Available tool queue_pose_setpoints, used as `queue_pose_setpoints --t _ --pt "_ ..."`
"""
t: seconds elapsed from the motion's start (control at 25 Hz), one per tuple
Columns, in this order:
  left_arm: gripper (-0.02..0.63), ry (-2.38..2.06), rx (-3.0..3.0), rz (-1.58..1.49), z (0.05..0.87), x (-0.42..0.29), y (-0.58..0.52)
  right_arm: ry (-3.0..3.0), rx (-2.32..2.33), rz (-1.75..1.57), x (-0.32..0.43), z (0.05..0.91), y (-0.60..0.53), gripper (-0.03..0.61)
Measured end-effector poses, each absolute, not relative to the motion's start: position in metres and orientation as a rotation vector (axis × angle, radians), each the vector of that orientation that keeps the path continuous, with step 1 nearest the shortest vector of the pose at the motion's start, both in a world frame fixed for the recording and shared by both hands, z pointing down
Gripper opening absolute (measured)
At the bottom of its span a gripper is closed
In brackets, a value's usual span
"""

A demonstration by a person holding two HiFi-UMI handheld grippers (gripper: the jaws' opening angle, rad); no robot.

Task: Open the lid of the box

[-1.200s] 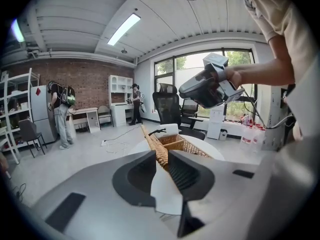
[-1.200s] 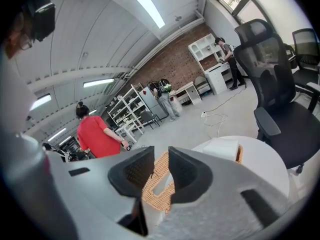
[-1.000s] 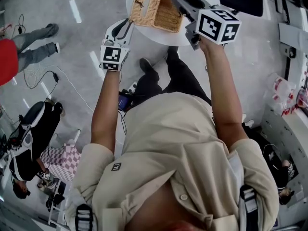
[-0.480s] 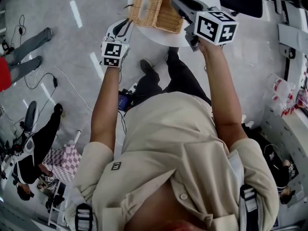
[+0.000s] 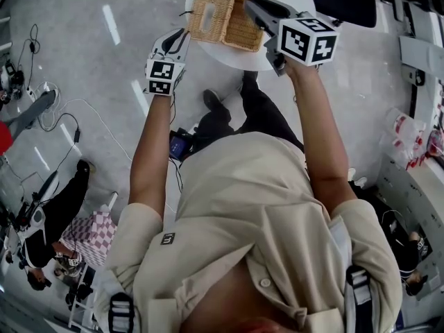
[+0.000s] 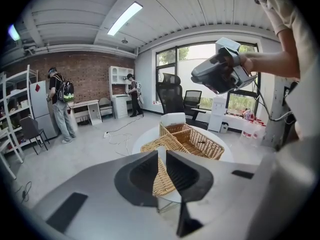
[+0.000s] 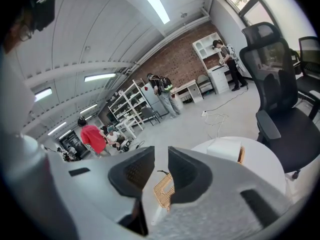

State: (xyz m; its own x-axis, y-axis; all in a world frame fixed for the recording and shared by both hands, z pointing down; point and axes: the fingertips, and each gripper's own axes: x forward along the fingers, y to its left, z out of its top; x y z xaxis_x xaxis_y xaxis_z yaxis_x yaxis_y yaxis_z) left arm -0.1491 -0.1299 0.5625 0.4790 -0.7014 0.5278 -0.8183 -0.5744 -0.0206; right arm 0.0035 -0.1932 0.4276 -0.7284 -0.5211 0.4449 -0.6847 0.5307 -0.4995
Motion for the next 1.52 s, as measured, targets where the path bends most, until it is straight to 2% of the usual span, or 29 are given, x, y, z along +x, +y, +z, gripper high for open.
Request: queue_pose_setpoints --t 0.32,0.52,1.0,1.52 --pt "0.049 -1.357 2.552 0.687 0.510 -0.151 -0.130 -2.570 1.001 0.909 0.001 0.398 -0.185 0.062" --pt "0.046 -1.404 2.599 0.635 0.449 -0.147 -0.136 -2.610 1.021 0.787 0.006 0.370 -0.184 -0.005" --pt "0.041 -1.457 2.735 0.379 0.304 -0.144 -0.128 -2.633 0.934 0.262 -0.006 0.294 -0.159 -0.010" --pt "0.041 -1.504 2.827 0.219 0.215 -0.152 -0.091 -2.644 0.937 0.079 -0.007 0.237 -0.128 -0.011"
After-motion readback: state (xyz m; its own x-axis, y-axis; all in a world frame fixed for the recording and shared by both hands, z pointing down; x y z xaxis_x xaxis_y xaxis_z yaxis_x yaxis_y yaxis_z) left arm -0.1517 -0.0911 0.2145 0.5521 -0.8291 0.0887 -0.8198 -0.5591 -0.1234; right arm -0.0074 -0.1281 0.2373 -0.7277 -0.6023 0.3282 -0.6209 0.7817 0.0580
